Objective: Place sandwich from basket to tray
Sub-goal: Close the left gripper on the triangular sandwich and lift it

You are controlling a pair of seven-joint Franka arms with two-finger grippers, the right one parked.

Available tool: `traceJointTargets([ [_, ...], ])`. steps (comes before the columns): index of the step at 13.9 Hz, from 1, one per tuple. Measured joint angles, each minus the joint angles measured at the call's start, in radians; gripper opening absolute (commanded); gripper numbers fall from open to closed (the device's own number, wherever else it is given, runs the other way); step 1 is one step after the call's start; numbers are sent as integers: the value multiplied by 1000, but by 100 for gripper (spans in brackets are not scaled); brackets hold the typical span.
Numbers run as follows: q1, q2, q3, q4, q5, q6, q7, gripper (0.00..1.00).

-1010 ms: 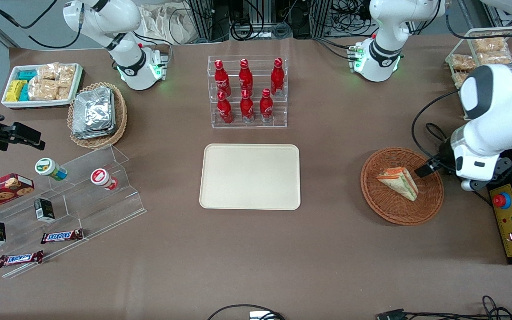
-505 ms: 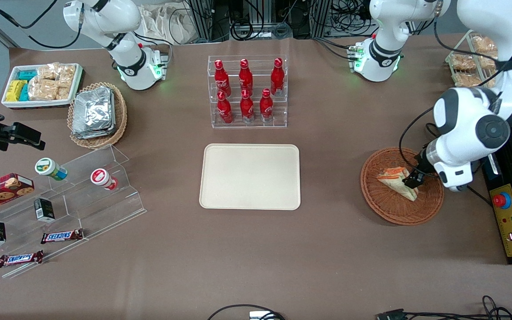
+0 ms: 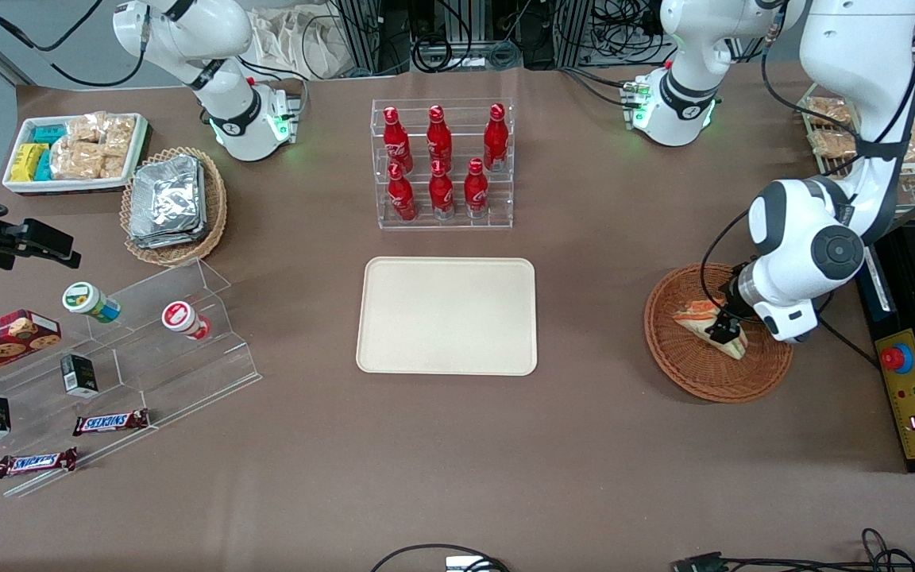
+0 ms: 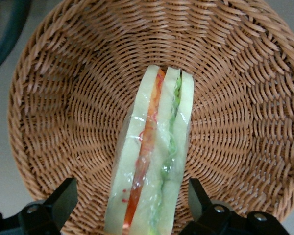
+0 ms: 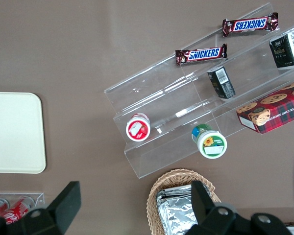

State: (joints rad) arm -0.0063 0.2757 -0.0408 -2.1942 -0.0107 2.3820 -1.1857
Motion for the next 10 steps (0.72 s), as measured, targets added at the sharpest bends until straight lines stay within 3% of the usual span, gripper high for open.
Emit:
traceJointTargets([
  [1,0,13,0,-1,0,25,-4,100],
  [2,0,26,0,-1,0,49,-6,78],
  [3,0,39,0,-1,0,69,-7,33],
  [4,0,49,0,-1,0,84,-7,0],
  [8,-1,46,-1,14,3,89,-6,0],
  [10,-1,34,-9,59,21,13,-4,0],
])
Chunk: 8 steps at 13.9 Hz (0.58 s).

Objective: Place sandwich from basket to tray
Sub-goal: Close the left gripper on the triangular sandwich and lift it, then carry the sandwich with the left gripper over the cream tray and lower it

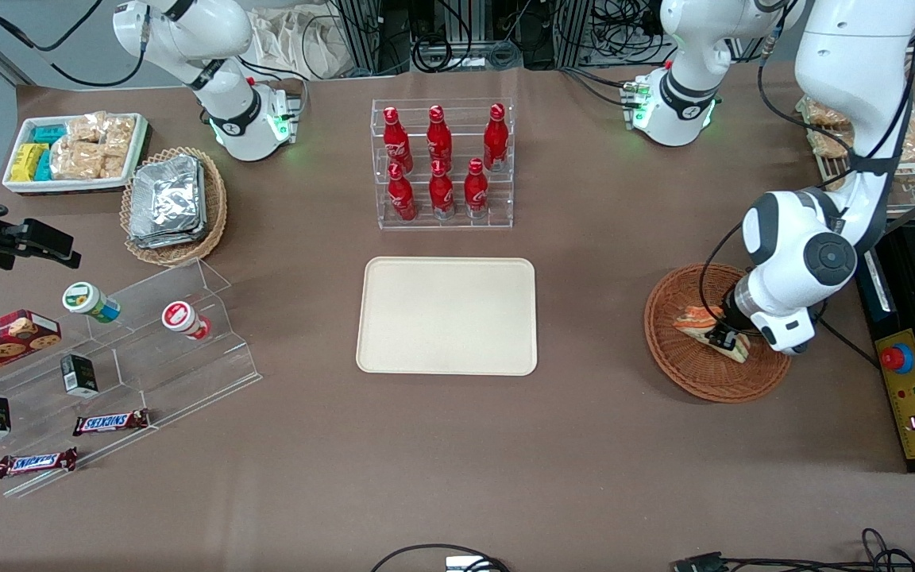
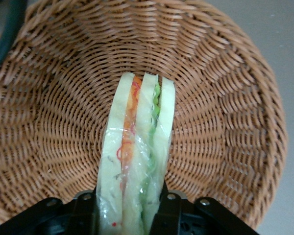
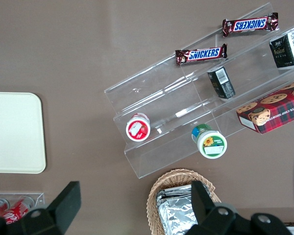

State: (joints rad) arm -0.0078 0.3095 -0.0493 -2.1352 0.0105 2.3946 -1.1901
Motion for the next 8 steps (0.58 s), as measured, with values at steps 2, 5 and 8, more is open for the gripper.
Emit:
traceJointTargets([
  [2,-1,-15,-22,100,19,-178,1,0],
  [5,-4,-27,-70,308,24,-446,2,0],
  [8,-10,-30,-156,490,30,-618,75,0],
])
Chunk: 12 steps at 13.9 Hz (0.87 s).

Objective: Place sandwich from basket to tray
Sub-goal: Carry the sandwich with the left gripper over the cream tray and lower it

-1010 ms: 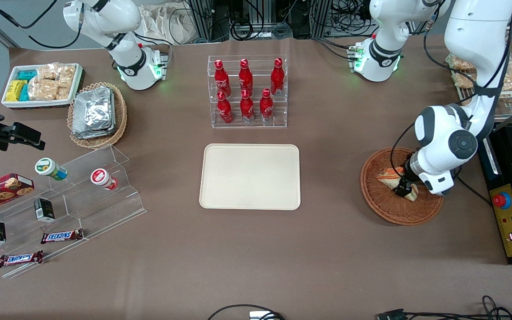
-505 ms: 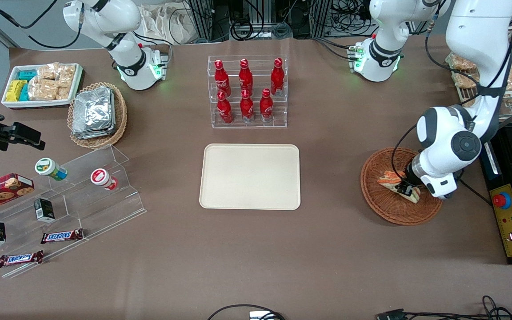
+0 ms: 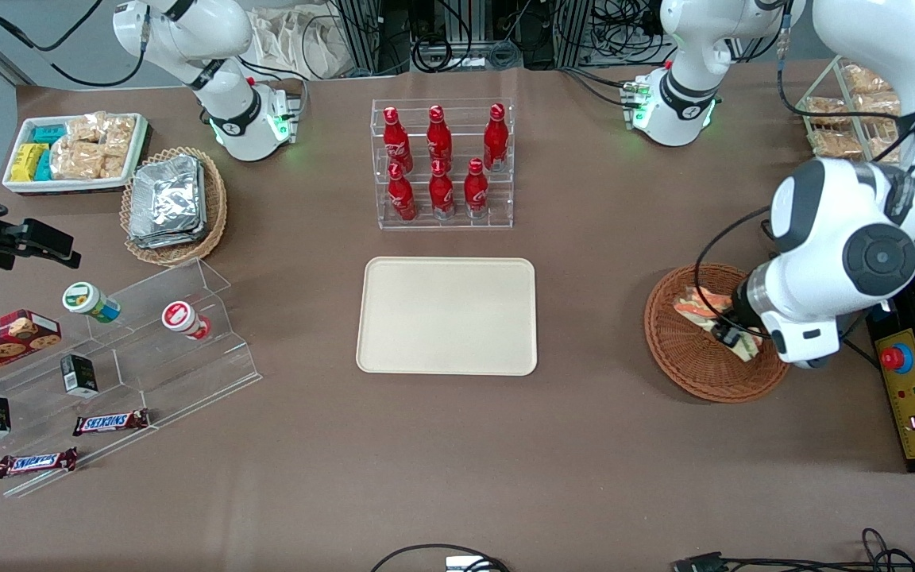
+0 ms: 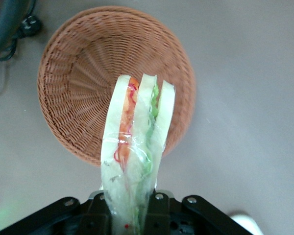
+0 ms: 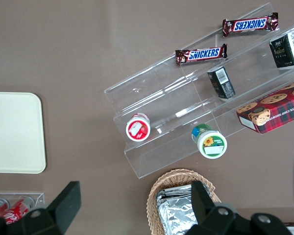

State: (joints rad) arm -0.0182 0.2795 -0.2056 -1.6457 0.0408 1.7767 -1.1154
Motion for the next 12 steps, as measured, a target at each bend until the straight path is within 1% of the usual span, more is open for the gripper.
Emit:
traceJointTargets([
  [2,-22,1,-75,88,2,-61,59,0],
  [3,-54,3,-101,109,2,-68,79,3],
  [5,-162,30,-122,120,21,-68,155,3],
  [6,-239,69,-125,130,43,-66,193,0],
  [8,-357,174,-125,168,70,-50,214,0],
  [10,-433,297,-125,217,108,-5,230,0],
  [12,-468,394,-124,243,164,65,245,0],
])
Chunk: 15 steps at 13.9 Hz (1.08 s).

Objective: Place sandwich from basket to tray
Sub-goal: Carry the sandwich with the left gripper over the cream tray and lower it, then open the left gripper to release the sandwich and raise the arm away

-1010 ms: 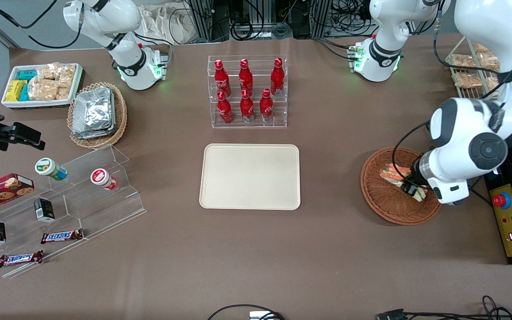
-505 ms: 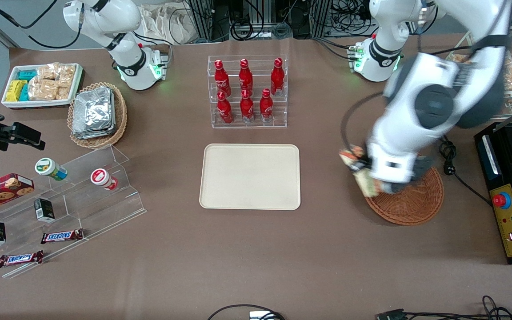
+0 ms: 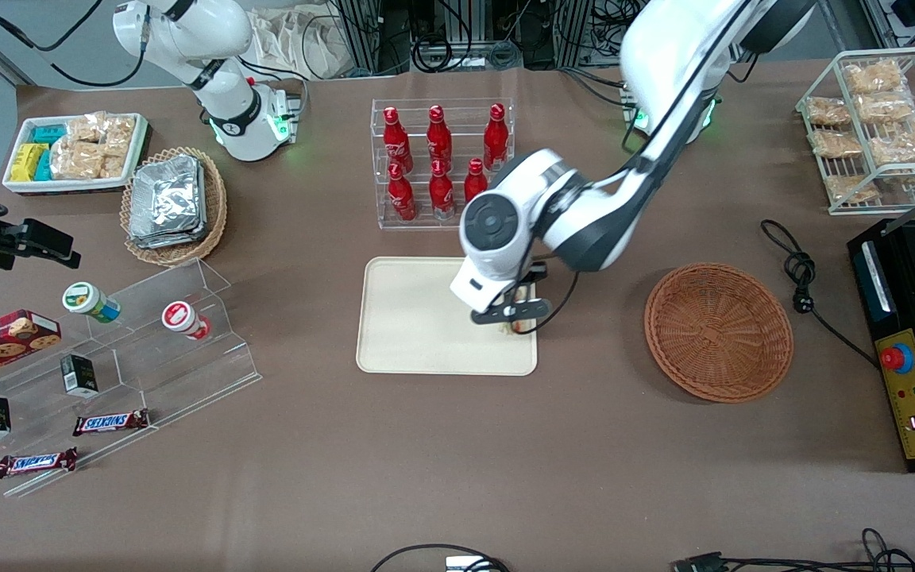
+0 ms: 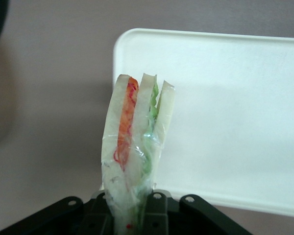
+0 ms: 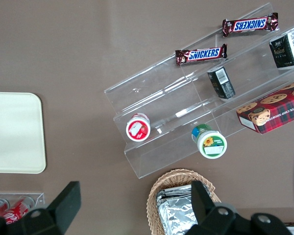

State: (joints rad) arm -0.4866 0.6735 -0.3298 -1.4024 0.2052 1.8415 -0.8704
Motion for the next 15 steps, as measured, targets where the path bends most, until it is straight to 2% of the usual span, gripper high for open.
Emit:
traceJointTargets([
  [2,-2,61,3,11,15,66,15,1],
  [5,1,107,10,22,16,120,26,16],
  [7,1,130,10,22,16,133,26,61],
  [8,1,138,10,22,17,136,26,99],
  [15,9,115,19,64,24,126,26,100],
])
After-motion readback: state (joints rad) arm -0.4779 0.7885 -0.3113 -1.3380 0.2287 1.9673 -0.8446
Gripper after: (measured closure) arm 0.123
